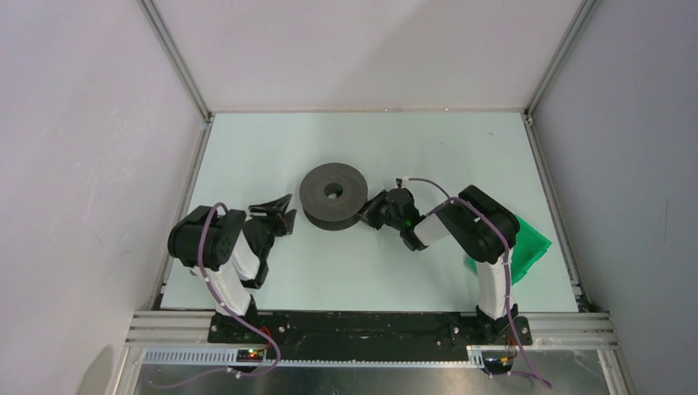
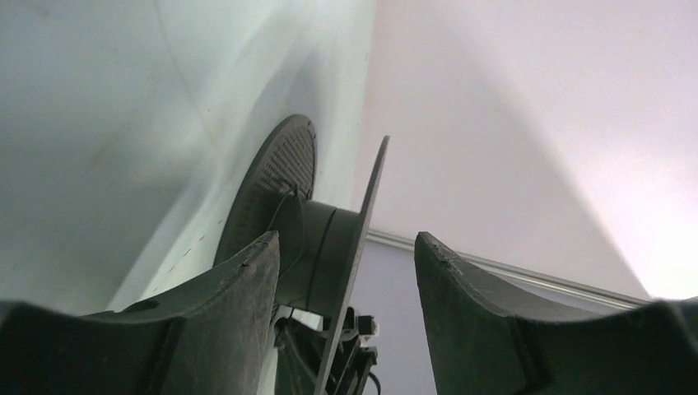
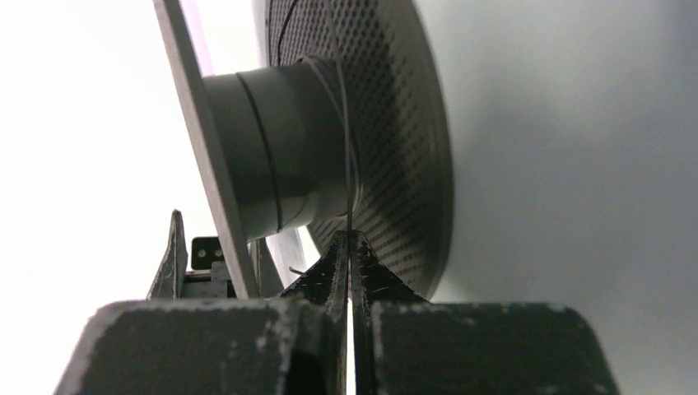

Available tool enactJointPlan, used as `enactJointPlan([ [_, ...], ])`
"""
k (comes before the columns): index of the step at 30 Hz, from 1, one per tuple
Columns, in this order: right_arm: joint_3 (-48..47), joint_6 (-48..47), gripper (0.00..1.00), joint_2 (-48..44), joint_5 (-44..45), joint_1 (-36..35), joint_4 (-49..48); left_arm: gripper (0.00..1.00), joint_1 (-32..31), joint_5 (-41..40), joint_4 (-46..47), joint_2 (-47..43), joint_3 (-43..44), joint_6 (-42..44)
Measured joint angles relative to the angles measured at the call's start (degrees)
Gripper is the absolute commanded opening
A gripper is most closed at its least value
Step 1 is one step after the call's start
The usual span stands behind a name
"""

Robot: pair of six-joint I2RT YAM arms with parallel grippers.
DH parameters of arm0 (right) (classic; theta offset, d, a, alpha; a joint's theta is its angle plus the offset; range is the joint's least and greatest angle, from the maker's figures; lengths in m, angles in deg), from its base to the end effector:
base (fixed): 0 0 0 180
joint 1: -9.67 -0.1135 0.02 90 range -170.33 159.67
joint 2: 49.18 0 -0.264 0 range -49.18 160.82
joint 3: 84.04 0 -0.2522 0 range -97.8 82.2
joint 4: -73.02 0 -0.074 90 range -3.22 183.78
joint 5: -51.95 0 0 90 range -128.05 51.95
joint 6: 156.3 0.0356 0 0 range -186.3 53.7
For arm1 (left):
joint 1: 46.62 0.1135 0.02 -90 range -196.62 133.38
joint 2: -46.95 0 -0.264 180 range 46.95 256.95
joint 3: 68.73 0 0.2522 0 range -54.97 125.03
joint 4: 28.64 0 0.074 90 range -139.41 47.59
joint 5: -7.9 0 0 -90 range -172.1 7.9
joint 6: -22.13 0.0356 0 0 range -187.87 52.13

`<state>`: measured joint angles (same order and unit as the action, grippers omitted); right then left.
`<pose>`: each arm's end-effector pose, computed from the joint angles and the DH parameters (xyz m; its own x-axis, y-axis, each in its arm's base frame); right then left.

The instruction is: Wrap the cables

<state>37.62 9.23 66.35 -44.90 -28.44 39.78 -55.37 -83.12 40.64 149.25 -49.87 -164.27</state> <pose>0.2888 0.2319 0.0954 -0.7562 0.6287 -0.1815 0.1347 0.4210 0.8970 0.2090 -0.0315 0.0941 -0.1072 -0.9888 0.1038 -0.2553 -0.0735 -0.9641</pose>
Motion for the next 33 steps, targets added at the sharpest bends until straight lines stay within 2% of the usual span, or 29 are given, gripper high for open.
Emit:
enactJointPlan([
  [21, -0.4, 9.0, 0.0, -0.8, 19.2, -8.4, 2.4, 0.64, 4.7, 3.4, 0.0, -2.5, 5.5, 4.0],
  [26, -0.5, 10.2, 0.08, -0.8, 21.8, -9.6, 3.5, 0.64, 5.2, 4.9, 0.1, -1.4, 7.3, 4.9],
  [33, -1.2, 11.0, 0.11, -0.8, 23.8, -9.9, 5.4, 0.64, 5.9, 6.4, 0.0, -1.0, 7.4, 5.4],
])
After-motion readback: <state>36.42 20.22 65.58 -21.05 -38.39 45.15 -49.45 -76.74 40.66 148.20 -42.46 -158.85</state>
